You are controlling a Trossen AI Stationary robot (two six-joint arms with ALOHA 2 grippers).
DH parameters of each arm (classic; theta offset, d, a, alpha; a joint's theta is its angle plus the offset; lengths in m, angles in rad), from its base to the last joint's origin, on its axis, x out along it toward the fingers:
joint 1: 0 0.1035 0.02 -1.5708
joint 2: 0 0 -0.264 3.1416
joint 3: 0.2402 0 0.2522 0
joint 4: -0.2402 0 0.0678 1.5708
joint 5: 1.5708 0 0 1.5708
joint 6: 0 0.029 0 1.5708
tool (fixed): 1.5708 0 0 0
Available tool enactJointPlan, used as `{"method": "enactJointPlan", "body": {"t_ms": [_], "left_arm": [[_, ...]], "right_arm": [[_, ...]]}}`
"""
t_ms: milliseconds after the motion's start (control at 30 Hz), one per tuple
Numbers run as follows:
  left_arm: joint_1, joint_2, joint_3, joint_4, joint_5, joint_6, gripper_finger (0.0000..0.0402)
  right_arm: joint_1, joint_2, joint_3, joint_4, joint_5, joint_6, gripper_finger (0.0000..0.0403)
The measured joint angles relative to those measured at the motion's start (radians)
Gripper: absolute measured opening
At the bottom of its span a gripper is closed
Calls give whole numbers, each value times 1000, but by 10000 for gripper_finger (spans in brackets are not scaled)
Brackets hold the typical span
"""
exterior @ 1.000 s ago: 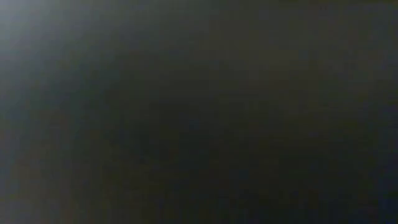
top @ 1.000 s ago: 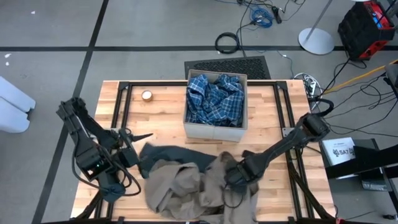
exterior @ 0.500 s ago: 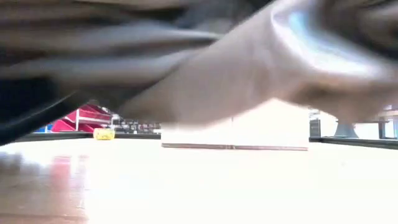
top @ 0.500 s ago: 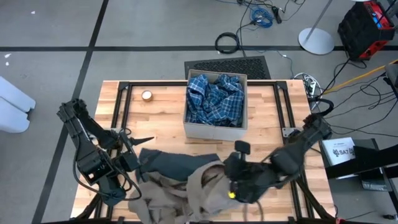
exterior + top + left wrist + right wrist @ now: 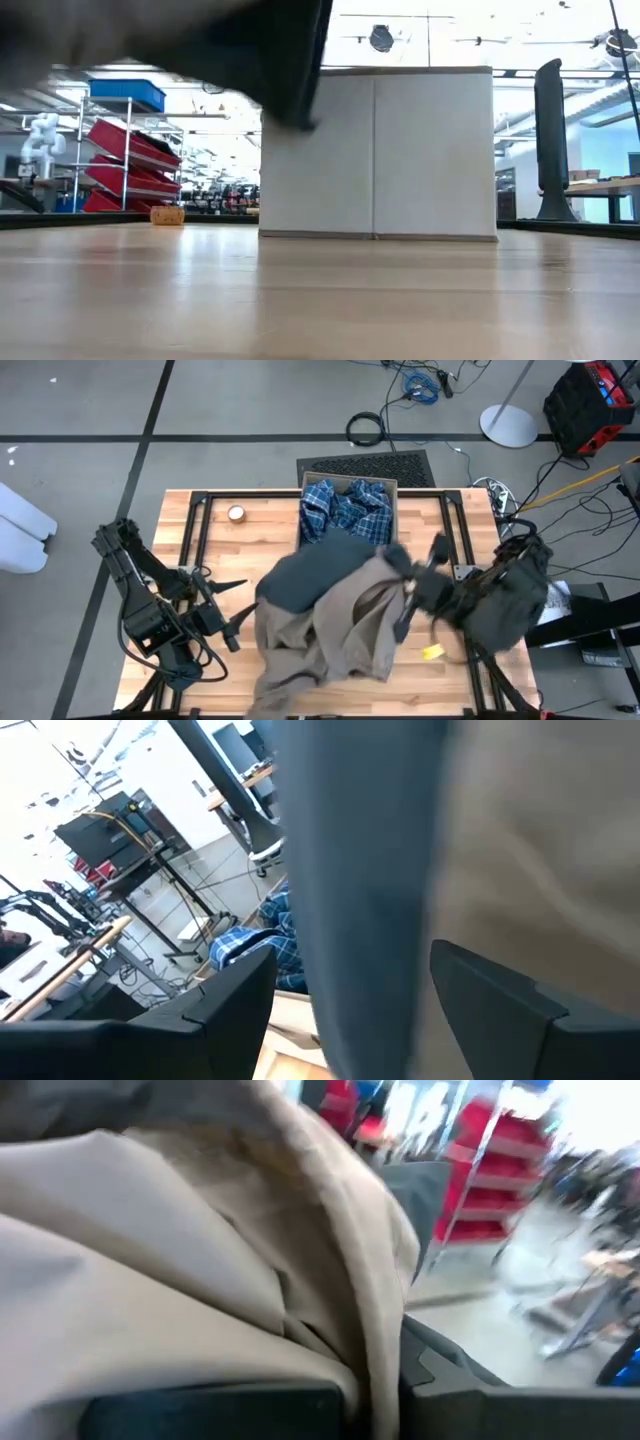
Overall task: Sort clothes
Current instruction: Put the green and brown jacket into the laundry organizer
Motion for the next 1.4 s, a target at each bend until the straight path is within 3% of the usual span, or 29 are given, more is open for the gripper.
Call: {"method": "enactJointPlan", "body": {"t_ms": [167, 333, 467, 567, 700, 833, 900, 967, 1100, 1267, 1400], "left_arm": [[0, 0, 0, -5, -15, -24, 276], [0, 0, 0, -3, -25, -55, 276], [0, 0, 0, -3, -2, -135, 276], [7, 4, 0, 8, 142, -214, 276], [10, 36, 0, 90, 432, -231, 276], [12, 85, 0, 345, 669, -146, 276], [27, 128, 0, 501, 713, -100, 276], [54, 175, 0, 598, 674, -146, 276], [134, 273, 0, 614, 695, -291, 276], [213, 359, -2, 740, 792, -130, 276], [252, 400, -2, 931, 974, 21, 276]], "right_arm": [[-11, -45, 9, 480, 70, -522, 7], [-33, -50, 9, 1010, -21, -1053, 7], [-48, -51, 10, 1283, -177, -1276, 7], [-58, -56, 10, 1375, -212, -1375, 7], [-76, -77, 10, 1386, -203, -1409, 7], [-80, -90, 10, 1381, -204, -1384, 7], [-79, -90, 10, 1379, -204, -1384, 6], [-77, -88, 10, 1374, -204, -1384, 6], [-77, -88, 10, 1375, -205, -1363, 6], [-70, -88, 10, 1361, -204, -1357, 6], [-53, -91, 10, 1343, -201, -1359, 6]]}}
